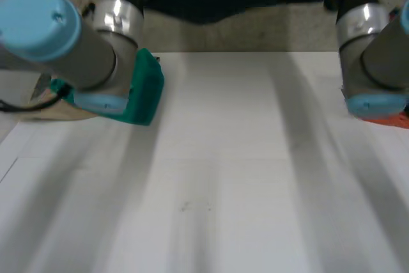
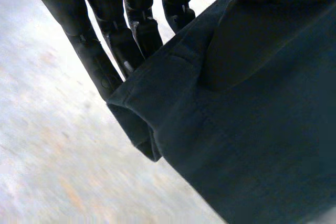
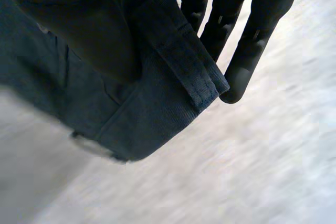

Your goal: Fold the laundry.

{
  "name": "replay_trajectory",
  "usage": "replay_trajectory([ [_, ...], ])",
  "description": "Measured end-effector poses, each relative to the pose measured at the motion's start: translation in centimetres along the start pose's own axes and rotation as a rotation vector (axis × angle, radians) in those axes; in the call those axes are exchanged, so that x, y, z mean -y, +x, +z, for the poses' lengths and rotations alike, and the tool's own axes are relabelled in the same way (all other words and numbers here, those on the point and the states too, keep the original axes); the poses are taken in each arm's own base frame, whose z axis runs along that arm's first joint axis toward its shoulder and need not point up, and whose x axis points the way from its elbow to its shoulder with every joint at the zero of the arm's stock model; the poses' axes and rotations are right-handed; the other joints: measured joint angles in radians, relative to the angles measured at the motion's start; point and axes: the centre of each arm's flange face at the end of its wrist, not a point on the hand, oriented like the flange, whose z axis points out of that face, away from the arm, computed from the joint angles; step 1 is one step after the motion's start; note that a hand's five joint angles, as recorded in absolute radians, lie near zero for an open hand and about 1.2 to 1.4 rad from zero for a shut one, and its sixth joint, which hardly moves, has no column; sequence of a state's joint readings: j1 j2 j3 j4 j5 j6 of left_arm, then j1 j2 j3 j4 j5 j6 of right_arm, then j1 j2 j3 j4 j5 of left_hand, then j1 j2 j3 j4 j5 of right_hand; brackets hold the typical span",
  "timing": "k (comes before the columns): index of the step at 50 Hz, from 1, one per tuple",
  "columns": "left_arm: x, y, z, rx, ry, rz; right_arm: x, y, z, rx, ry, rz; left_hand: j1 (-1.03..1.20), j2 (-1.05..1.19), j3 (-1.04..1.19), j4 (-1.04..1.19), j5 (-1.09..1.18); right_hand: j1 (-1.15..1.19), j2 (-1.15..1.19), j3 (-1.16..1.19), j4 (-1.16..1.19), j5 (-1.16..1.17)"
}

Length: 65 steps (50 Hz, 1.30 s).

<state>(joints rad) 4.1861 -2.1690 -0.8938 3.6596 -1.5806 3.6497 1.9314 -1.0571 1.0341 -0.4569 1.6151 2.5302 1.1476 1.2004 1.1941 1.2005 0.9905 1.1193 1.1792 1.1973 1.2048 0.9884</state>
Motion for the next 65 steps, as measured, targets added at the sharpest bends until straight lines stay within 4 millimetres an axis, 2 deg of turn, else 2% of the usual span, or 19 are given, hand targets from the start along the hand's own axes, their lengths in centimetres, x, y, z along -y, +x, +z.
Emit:
replay_trajectory([
  [2, -1.2, 0.8, -1.2, -0.032, -0.052, -0.003, -1.0, -0.8, -0.6, 0.037, -0.043, -0.002, 0.0, 0.0, 0.001, 0.0, 0.0, 0.0, 0.0, 0.0, 0.0, 0.0],
  [4, -3.0, 1.9, -3.0, -0.075, -0.125, -0.006, -3.3, -2.4, -2.0, 0.112, -0.129, -0.005, 0.0, 0.001, 0.004, 0.0, 0.0, 0.0, 0.0, 0.0, 0.0, 0.0],
  [5, -3.0, 1.9, -3.0, -0.075, -0.125, -0.006, -3.3, -2.4, -2.0, 0.112, -0.129, -0.005, 0.0, 0.001, 0.004, 0.0, 0.0, 0.0, 0.0, 0.0, 0.0, 0.0],
  [7, -5.7, 3.7, -5.6, -0.135, -0.227, -0.007, -6.1, -4.4, -4.0, 0.191, -0.225, -0.009, 0.0, 0.002, 0.004, 0.002, 0.0, 0.0, 0.0, 0.0, 0.0, 0.0],
  [9, -6.5, 4.2, -6.5, -0.155, -0.26, -0.007, -6.8, -4.9, -4.6, 0.211, -0.25, -0.01, 0.0, 0.002, 0.004, 0.002, 0.0, 0.0, 0.0, 0.0, 0.0, 0.0],
  [11, -8.4, 5.8, -9.2, -0.215, -0.354, -0.007, -8.5, -6.2, -6.3, 0.262, -0.315, -0.014, 0.0, 0.002, 0.004, 0.003, 0.0, 0.0, 0.0, 0.0, 0.0, 0.0],
  [14, -9.7, 7.1, -11.9, -0.27, -0.447, -0.004, -9.6, -7.1, -8.0, 0.307, -0.374, -0.019, 0.0, -0.001, 0.002, 0.0, 0.0, 0.0, 0.0, 0.0, 0.0, 0.0],
  [15, -10.5, 7.8, -14.1, -0.311, -0.525, 0.001, -10.5, -7.6, -9.6, 0.351, -0.433, -0.023, 0.0, -0.012, -0.008, -0.012, -0.002, 0.0, 0.0, 0.0, 0.0, 0.0],
  [20, -10.8, 8.2, -18.8, -0.394, -0.677, 0.016, -11.3, -8.0, -13.4, 0.456, -0.571, -0.028, -0.148, -0.196, -0.18, -0.188, -0.149, 0.0, 0.001, 0.002, 0.0, 0.0],
  [21, -10.5, 8.2, -19.4, -0.405, -0.693, 0.018, -11.2, -7.9, -14.0, 0.473, -0.592, -0.028, -0.25, -0.286, -0.276, -0.276, -0.24, 0.0, 0.001, 0.002, 0.0, 0.0],
  [24, -9.9, 8.0, -20.3, -0.42, -0.712, 0.019, -11.1, -7.8, -14.9, 0.497, -0.617, -0.025, -0.335, -0.364, -0.344, -0.355, -0.319, 0.0, 0.001, 0.003, 0.0, 0.0],
  [26, -8.2, 7.4, -21.6, -0.438, -0.72, 0.018, -10.4, -7.3, -17.1, 0.557, -0.66, -0.01, -0.541, -0.587, -0.569, -0.585, -0.551, 0.0, 0.001, 0.003, 0.0, 0.0],
  [33, -5.8, 6.2, -22.6, -0.438, -0.699, 0.007, -9.9, -5.7, -19.1, 0.601, -0.682, 0.033, -0.755, -0.808, -0.797, -0.819, -0.787, 0.0, 0.001, 0.003, 0.0, 0.0],
  [39, -4.4, 4.9, -23.4, -0.412, -0.704, -0.028, -10.0, -5.1, -20.1, 0.618, -0.698, 0.057, -0.745, -0.796, -0.788, -0.805, -0.765, 0.0, 0.001, 0.003, 0.0, -0.001],
  [42, -4.1, 4.3, -24.0, -0.395, -0.723, -0.067, -10.1, -5.1, -20.2, 0.621, -0.702, 0.06, -0.596, -0.664, -0.658, -0.661, -0.623, 0.0, 0.001, 0.003, 0.0, 0.0],
  [45, -4.0, 4.1, -24.5, -0.385, -0.746, -0.105, -10.1, -5.2, -20.3, 0.622, -0.707, 0.064, -0.556, -0.622, -0.616, -0.617, -0.581, 0.0, 0.001, 0.003, 0.0, 0.0],
  [53, -5.6, 3.6, -24.9, -0.361, -0.806, -0.16, -10.2, -5.3, -20.4, 0.613, -0.722, 0.101, -0.533, -0.584, -0.58, -0.581, -0.546, 0.0, 0.001, 0.003, 0.0, 0.0],
  [62, -9.4, 4.3, -24.0, -0.405, -0.845, -0.187, -10.2, -5.3, -20.7, 0.613, -0.733, 0.118, -0.529, -0.58, -0.576, -0.576, -0.541, 0.0, 0.001, 0.003, 0.0, 0.0],
  [65, -10.5, 4.5, -23.6, -0.41, -0.855, -0.191, -10.2, -5.3, -20.8, 0.614, -0.736, 0.117, -0.419, -0.48, -0.484, -0.487, -0.454, 0.0, 0.001, 0.003, 0.0, 0.0],
])
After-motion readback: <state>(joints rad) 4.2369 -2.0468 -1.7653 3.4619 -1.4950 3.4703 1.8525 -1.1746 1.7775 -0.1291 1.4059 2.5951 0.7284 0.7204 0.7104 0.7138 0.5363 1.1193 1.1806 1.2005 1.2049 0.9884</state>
